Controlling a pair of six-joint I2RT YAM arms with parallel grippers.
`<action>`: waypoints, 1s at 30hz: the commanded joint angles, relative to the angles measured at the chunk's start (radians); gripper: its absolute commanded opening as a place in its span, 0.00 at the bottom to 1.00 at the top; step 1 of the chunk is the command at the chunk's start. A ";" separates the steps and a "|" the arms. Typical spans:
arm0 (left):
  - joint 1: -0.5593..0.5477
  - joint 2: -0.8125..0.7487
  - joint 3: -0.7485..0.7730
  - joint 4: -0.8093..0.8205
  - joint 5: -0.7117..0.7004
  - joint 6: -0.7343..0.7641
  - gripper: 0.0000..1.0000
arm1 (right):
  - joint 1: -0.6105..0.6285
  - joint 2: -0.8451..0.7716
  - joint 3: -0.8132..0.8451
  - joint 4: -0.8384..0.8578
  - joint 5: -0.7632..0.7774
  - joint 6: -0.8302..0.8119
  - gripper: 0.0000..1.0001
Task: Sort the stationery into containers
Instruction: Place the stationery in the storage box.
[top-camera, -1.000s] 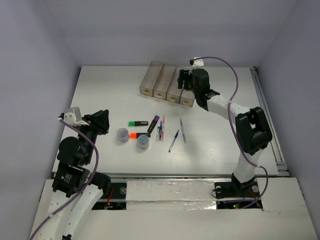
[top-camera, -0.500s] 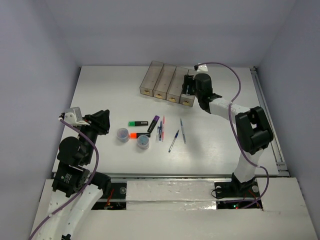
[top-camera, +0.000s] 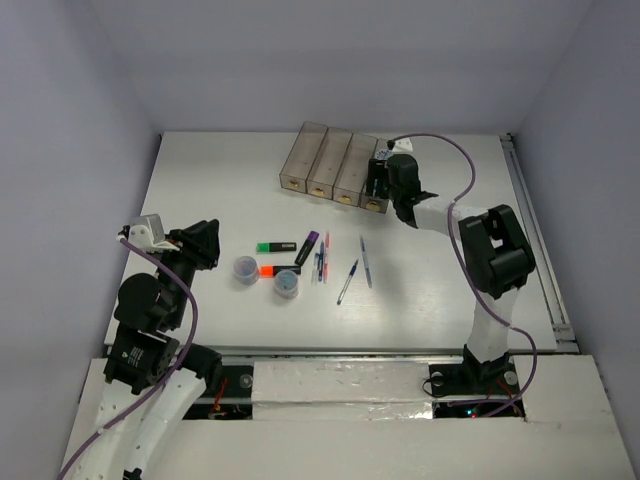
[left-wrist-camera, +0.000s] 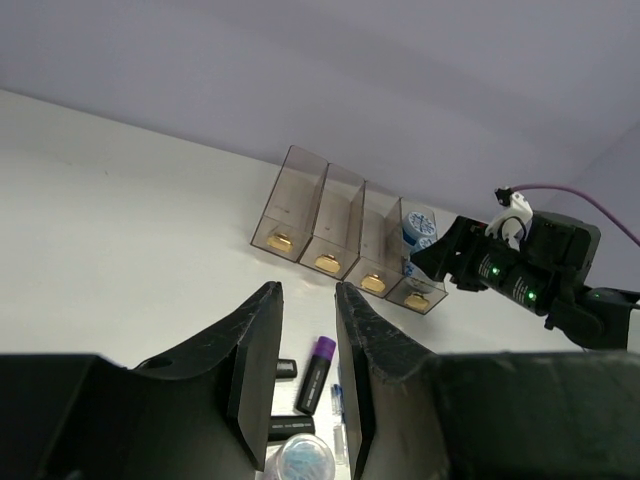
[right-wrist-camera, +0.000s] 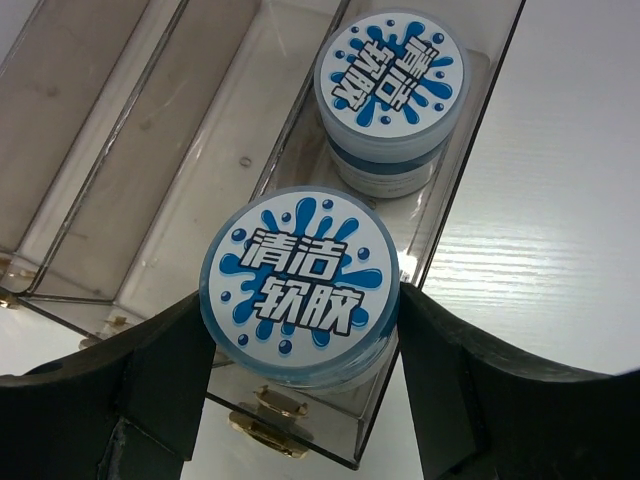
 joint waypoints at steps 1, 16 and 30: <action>-0.004 0.006 0.000 0.046 0.006 0.010 0.25 | -0.006 -0.017 0.054 0.084 0.025 0.006 0.66; -0.004 0.011 0.000 0.049 0.007 0.010 0.25 | -0.006 -0.186 -0.052 0.124 -0.038 0.033 0.84; 0.005 0.020 0.017 0.030 -0.074 0.025 0.05 | 0.443 -0.142 0.010 -0.054 -0.529 -0.065 0.31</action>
